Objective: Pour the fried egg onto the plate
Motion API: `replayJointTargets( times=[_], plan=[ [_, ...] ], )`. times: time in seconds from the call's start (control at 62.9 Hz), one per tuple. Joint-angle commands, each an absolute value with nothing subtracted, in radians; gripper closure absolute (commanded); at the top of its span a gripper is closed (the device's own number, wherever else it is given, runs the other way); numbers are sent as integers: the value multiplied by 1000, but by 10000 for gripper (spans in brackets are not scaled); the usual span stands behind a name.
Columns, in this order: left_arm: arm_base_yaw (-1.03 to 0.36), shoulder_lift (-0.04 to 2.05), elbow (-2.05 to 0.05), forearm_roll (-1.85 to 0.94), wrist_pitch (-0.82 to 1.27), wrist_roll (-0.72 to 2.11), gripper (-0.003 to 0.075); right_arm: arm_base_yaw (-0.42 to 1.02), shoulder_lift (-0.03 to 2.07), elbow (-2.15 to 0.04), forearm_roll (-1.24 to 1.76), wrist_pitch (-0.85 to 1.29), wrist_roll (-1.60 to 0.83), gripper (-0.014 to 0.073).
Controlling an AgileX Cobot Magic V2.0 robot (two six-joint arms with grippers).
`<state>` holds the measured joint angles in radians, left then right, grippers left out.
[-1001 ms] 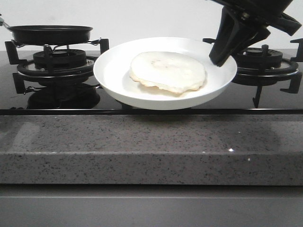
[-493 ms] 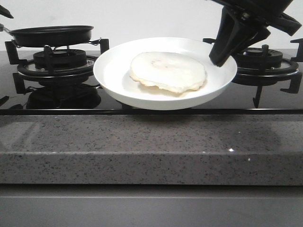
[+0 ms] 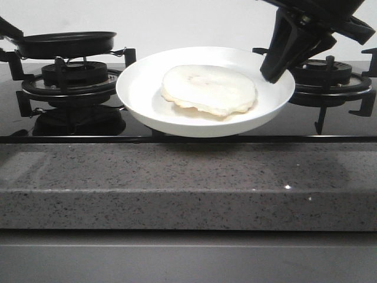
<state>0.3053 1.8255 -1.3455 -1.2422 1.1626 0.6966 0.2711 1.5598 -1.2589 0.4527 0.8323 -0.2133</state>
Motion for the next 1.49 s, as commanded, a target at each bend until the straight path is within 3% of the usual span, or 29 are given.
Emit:
replayJointTargets(
  times=[0.0,0.668,1.033,1.478],
  plan=[
    [306,1773,-1373,-1292,1239,697,719,271,1514,-1287,489,801,-218,652],
    [293,1523,-1358,-1188,1203,702,741,271,1514,-1287,489,801,-218,652],
    [90,1088,-1036,-923,598,697,741,271,1514,-1287,489,801,-218,652],
    [-286,800,-701,-648,265,697,741,271,1514,-1287,489,801,-218,652]
  ],
)
